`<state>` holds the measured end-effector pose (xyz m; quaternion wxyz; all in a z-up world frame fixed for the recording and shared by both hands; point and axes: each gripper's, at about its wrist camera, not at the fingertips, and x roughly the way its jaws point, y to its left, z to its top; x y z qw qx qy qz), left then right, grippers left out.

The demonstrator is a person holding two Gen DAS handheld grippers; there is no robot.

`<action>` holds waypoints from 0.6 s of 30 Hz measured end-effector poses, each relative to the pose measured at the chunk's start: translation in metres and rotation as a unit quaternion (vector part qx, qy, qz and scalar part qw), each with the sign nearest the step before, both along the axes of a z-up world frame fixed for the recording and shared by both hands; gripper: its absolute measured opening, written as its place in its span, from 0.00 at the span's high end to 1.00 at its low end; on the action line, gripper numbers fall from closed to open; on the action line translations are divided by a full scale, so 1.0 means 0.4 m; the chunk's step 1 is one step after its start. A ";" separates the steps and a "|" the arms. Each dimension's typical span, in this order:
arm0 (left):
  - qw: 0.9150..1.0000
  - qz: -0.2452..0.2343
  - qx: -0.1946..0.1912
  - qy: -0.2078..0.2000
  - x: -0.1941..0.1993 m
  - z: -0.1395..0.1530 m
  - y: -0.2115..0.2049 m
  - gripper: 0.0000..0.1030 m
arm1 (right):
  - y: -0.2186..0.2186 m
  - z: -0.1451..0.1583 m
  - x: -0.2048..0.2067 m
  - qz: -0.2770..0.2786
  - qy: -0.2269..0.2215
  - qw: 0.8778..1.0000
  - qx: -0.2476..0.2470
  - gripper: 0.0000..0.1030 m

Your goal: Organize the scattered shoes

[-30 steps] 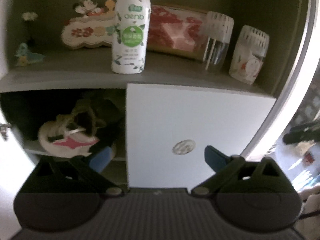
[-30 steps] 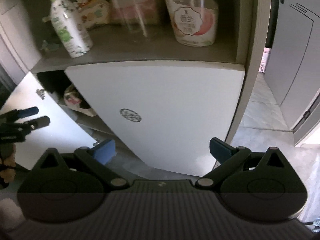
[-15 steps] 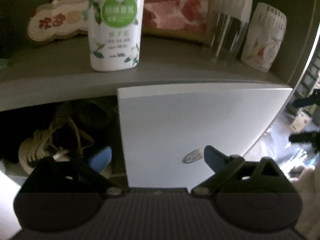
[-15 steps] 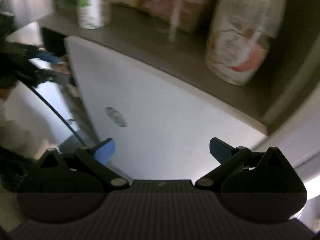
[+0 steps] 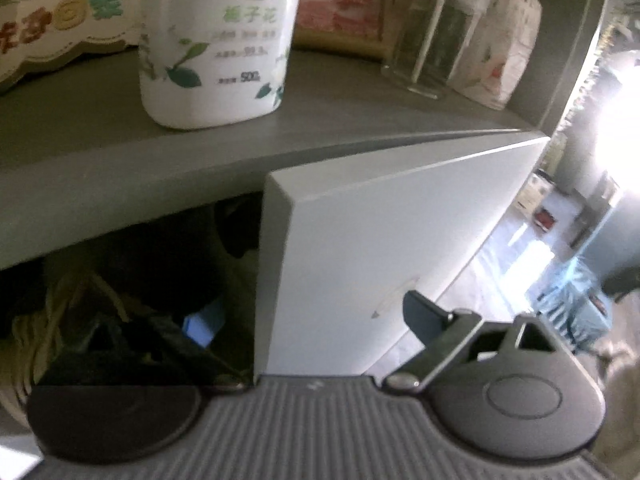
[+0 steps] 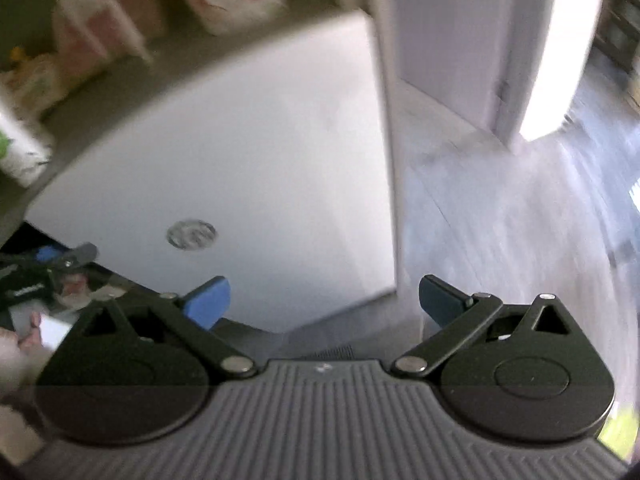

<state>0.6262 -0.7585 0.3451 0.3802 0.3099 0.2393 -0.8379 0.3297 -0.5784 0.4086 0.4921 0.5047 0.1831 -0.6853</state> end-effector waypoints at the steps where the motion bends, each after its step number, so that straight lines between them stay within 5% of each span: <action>1: 1.000 -0.010 0.001 0.002 0.002 -0.003 -0.005 0.12 | 0.035 0.000 0.019 -0.022 -0.002 1.000 0.007 0.00; 7: 0.997 -0.071 0.004 0.011 0.016 -0.020 -0.033 0.18 | 0.196 0.032 0.162 -0.079 0.045 0.995 0.050 0.00; 11: 0.994 -0.103 -0.020 -0.017 0.012 -0.025 -0.021 0.20 | 0.308 0.054 0.222 -0.123 0.075 0.988 0.057 0.00; 18: 0.983 -0.156 -0.059 -0.076 0.000 -0.029 0.008 0.31 | 0.417 0.041 0.211 -0.201 0.053 0.977 0.043 0.00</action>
